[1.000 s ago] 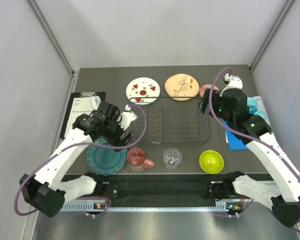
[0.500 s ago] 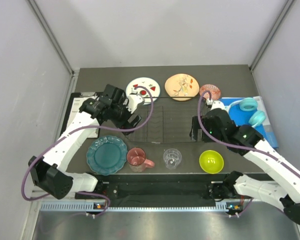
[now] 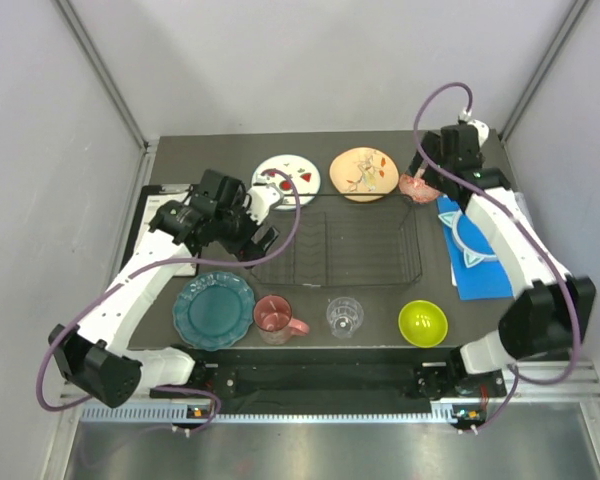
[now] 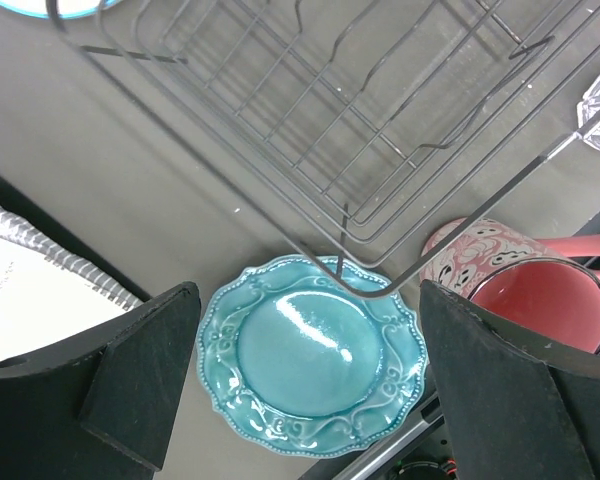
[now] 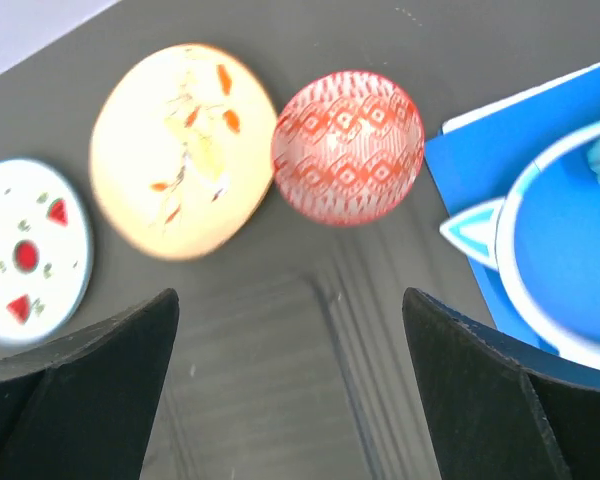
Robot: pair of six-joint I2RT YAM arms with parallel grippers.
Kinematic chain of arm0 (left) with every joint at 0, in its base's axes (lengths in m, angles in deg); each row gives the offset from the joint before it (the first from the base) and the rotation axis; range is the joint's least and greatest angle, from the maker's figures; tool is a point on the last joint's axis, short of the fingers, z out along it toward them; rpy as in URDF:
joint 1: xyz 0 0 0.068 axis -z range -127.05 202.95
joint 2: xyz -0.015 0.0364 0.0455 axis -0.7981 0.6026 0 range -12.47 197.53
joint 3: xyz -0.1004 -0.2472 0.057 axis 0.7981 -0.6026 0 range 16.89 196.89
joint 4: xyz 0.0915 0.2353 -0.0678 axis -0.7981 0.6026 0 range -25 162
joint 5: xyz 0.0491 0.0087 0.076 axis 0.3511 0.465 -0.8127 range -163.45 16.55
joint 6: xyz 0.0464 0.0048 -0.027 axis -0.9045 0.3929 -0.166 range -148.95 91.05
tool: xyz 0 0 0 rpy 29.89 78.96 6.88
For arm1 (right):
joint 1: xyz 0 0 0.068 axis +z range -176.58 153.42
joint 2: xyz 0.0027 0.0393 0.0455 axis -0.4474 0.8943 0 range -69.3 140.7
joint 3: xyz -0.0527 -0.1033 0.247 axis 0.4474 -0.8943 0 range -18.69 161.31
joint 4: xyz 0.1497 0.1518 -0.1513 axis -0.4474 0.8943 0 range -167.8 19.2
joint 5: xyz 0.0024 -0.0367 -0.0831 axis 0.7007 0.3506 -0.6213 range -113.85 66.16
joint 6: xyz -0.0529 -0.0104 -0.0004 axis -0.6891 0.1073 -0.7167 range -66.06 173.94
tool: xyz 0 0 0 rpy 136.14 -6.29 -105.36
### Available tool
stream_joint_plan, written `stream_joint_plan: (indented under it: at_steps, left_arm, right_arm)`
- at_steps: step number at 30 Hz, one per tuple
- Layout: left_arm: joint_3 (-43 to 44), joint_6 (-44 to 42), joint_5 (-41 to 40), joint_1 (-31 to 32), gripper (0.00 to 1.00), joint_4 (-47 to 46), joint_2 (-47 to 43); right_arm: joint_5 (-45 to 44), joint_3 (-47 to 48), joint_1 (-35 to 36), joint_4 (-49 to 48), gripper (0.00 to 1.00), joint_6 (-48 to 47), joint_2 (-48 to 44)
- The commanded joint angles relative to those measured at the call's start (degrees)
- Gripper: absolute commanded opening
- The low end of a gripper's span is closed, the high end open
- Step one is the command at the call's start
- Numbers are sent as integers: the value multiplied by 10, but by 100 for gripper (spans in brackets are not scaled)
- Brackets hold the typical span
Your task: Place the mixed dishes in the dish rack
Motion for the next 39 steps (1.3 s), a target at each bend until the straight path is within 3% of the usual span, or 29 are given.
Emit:
stream_joint_plan:
  at_steps: [1,10,14,21,24,39]
  left_arm:
    - [-8,2,-11,-7,95,-19,-33]
    - [-18,1,-13,-24,95,-32,-45]
    - [-28,4,-14,-30,95,-39,-48]
    - [-33,6,-13,-34,95,-42,-48]
    - [-35,2,-21,-36,95,-42,-52]
    - [-55,-1,-18,-43,95,-55,-59]
  right_arm:
    - [2,38,-43,-57,91,-13,87]
    - [26,54,-100,-103,88,-15,191]
    - [74,76,-92,-127,80,-29,216]
    - [38,325,-23,-14,82,-73,380]
    - [31,362,-24,1,82,-67,422]
    - [16,392,-16,42,77,-78,512]
